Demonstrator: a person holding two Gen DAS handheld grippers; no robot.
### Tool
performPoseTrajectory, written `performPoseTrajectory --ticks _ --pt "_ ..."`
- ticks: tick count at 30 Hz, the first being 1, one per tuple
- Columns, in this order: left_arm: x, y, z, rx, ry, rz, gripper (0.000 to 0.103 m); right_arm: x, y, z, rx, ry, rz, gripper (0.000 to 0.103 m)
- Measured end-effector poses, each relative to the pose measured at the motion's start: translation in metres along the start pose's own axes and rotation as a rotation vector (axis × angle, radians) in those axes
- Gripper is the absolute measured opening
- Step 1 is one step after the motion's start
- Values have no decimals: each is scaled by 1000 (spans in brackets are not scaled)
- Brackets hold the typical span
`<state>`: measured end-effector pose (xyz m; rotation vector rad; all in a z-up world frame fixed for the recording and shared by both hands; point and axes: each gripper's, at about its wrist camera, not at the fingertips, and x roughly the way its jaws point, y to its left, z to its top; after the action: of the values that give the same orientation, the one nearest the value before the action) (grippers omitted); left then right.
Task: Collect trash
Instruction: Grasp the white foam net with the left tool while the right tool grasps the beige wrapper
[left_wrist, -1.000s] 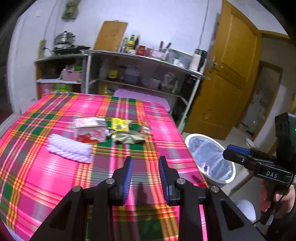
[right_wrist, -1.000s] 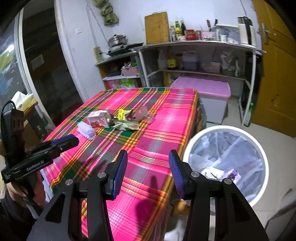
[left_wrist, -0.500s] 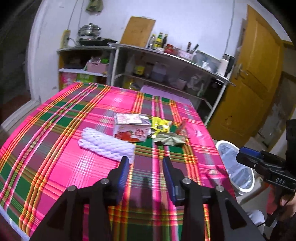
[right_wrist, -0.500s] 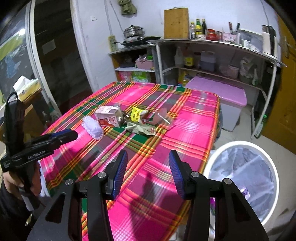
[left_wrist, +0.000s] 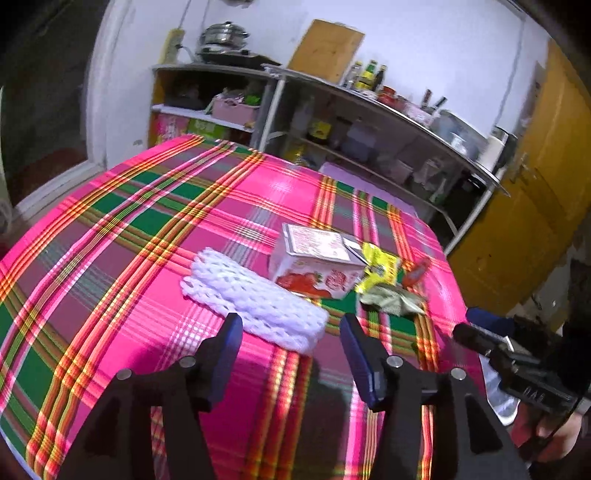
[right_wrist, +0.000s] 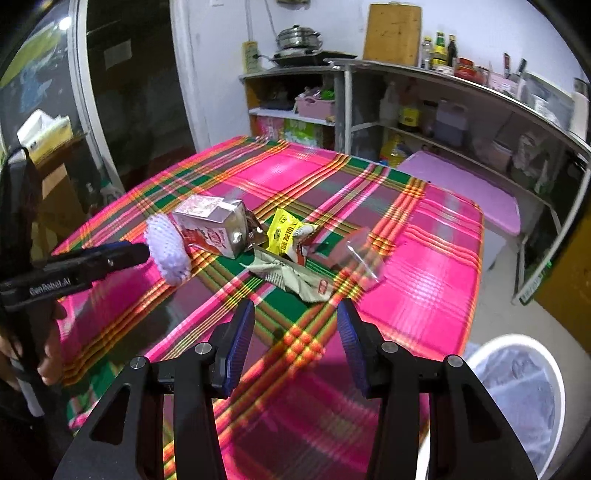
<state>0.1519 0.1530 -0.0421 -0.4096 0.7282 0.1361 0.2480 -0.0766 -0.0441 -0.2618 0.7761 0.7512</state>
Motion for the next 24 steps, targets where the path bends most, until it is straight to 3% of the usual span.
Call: performPoseTrajectory --ticks 13,21,22,24 --pt "35 8 13 -69 33 76 55 48 -5 18 -84 49 4 47" --pt "40 8 11 -47 33 98 55 63 -2 20 -116 90 31 47" --pt "40 8 10 -42 30 101 54 62 -1 19 -116 91 32 46" --pt "39 8 9 -33 26 108 46 62 1 18 -121 88 35 25"
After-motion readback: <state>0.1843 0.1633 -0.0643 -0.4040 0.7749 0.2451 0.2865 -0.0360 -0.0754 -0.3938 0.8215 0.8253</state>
